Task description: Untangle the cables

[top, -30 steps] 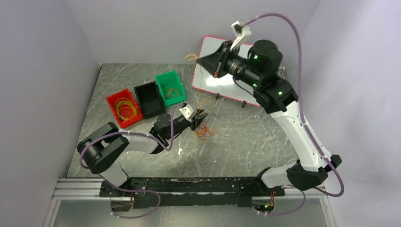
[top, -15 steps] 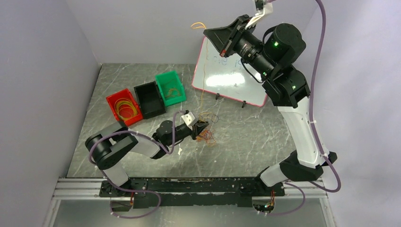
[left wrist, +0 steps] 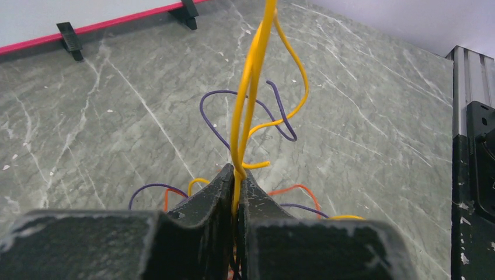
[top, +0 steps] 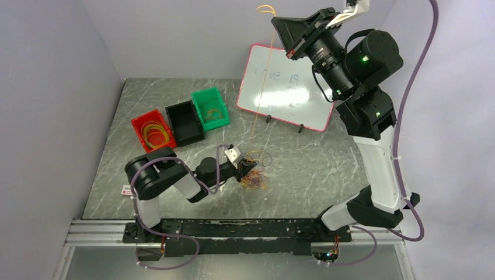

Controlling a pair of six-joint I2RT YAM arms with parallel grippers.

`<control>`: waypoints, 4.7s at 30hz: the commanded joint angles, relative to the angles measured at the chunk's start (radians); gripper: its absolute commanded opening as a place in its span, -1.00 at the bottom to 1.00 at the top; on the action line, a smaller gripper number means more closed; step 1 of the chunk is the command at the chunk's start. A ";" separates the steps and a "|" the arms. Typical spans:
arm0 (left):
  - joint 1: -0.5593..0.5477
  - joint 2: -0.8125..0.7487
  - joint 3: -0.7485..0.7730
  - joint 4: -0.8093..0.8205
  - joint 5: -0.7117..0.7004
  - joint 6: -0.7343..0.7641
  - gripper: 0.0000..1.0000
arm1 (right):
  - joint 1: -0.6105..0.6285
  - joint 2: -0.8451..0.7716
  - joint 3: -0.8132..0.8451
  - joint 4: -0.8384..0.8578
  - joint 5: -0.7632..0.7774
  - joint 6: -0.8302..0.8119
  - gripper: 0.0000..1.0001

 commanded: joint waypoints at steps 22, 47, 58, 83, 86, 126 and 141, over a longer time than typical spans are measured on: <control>-0.055 0.088 -0.017 -0.039 -0.090 -0.019 -0.73 | 0.001 -0.002 0.198 0.356 0.169 -0.134 -1.00; -0.058 -0.581 -0.033 -0.440 -0.052 0.115 0.54 | 0.001 -0.247 -0.471 0.202 0.055 0.051 -1.00; -0.058 -0.520 0.070 -0.405 -0.052 0.138 0.80 | 0.000 -0.244 -0.486 0.229 -0.029 0.133 -1.00; -0.073 -0.255 0.235 -0.245 -0.010 -0.030 -0.86 | 0.000 -0.241 -0.496 0.179 0.080 0.116 -1.00; -0.073 -0.385 0.238 -0.442 -0.085 -0.076 -0.86 | -0.008 -0.211 -0.500 0.131 0.192 0.079 -1.00; 0.071 -0.545 0.938 -1.547 -0.190 -0.142 -0.86 | -0.268 -0.437 -1.469 0.390 -0.560 0.046 0.24; 0.071 -0.569 0.983 -1.592 -0.138 -0.143 -0.86 | -0.029 -0.289 -1.538 0.687 -0.310 -0.072 0.29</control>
